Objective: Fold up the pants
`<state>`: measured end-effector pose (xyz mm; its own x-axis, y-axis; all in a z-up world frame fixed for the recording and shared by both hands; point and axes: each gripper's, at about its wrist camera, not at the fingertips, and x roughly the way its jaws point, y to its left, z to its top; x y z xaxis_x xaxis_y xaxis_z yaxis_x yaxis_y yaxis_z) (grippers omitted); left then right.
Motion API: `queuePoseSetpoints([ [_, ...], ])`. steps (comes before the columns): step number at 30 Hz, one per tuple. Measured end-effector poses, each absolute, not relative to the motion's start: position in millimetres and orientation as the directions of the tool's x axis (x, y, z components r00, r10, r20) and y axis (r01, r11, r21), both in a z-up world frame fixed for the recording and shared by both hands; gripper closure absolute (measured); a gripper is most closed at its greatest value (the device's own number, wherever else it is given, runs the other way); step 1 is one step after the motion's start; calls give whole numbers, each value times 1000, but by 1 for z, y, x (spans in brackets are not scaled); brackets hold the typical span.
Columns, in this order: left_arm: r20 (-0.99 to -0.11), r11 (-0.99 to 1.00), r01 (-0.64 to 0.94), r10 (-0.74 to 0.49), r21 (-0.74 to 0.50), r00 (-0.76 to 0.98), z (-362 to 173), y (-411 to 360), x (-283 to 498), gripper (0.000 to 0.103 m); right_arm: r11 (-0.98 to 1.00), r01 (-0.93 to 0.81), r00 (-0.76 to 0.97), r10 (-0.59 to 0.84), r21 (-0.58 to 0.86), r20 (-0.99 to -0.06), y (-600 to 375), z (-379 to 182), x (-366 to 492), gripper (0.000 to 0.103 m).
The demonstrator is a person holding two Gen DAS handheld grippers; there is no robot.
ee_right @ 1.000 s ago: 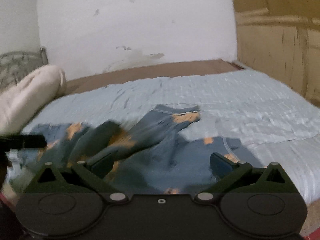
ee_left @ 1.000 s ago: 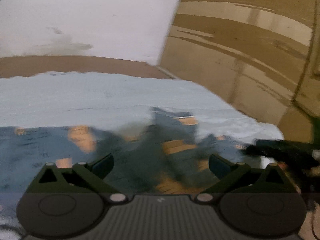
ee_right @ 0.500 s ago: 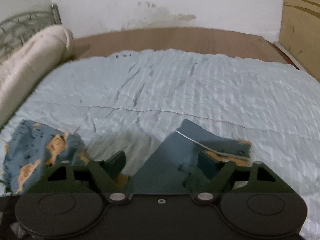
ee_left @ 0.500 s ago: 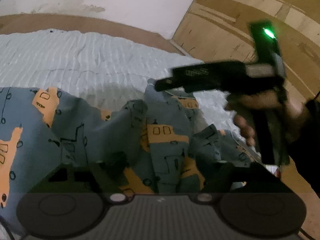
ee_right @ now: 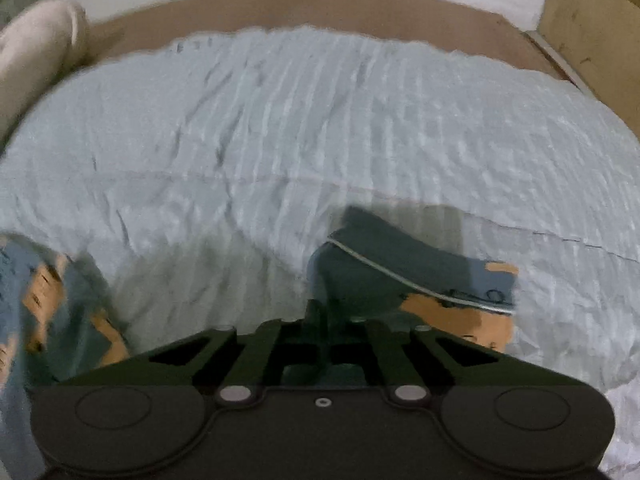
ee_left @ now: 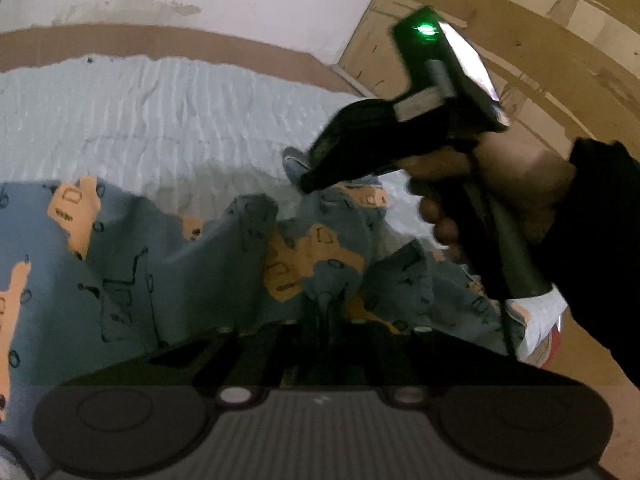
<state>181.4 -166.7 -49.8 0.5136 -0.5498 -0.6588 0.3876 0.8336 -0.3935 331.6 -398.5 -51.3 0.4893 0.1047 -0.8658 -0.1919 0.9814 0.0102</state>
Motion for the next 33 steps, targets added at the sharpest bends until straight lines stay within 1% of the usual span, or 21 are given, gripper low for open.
queuePoseSetpoints([
  [1,-655,834,395,-549,-386,519,-47,-167,180,101,982,-187,512,110,15,-852,-404,-44,327,102],
  [4,-628,828,442,-554,-345,547,-28,-167,171,101,983,-163,594,168,87,-787,-431,-7,305,102],
  [8,-579,798,556,-573,-231,580,1,-172,148,101,971,-156,718,236,180,-655,-478,51,244,102],
  [11,-579,774,619,-568,-134,585,7,-182,134,101,962,-137,764,254,234,-594,-511,67,192,102],
  [13,-594,751,658,-555,-57,582,2,-191,124,101,955,-113,777,256,273,-574,-529,60,162,102],
  [15,-616,724,690,-534,20,578,-10,-201,112,101,955,-72,787,231,287,-572,-542,41,133,102],
  [19,-666,702,708,-494,73,559,-36,-211,100,101,926,38,776,210,376,-595,-558,-11,92,102],
  [21,-674,697,712,-485,86,557,-41,-210,93,101,915,78,781,191,396,-595,-561,-30,76,101],
  [23,-677,695,713,-483,89,555,-46,-210,95,100,923,94,781,165,374,-603,-558,-42,62,97],
  [24,-678,696,713,-484,84,553,-46,-209,95,99,929,98,778,152,358,-609,-557,-46,59,89],
  [25,-679,697,713,-486,77,550,-46,-208,96,98,935,100,777,139,339,-614,-553,-47,56,84],
  [27,-685,704,708,-489,57,541,-46,-206,100,96,954,90,775,112,285,-621,-548,-47,51,80],
  [28,-686,706,707,-490,50,538,-46,-205,100,96,963,82,778,99,256,-620,-545,-45,48,73],
  [29,-687,708,705,-489,48,538,-46,-206,101,96,973,72,783,81,220,-616,-540,-43,45,68],
  [30,-687,709,704,-487,49,539,-46,-206,101,96,980,61,790,67,187,-610,-537,-40,41,58],
  [31,-687,710,702,-485,51,541,-46,-207,101,96,988,45,798,55,150,-600,-532,-37,40,52],
  [33,-687,713,699,-482,54,544,-45,-208,98,96,998,-8,812,46,68,-582,-520,-28,39,47],
])
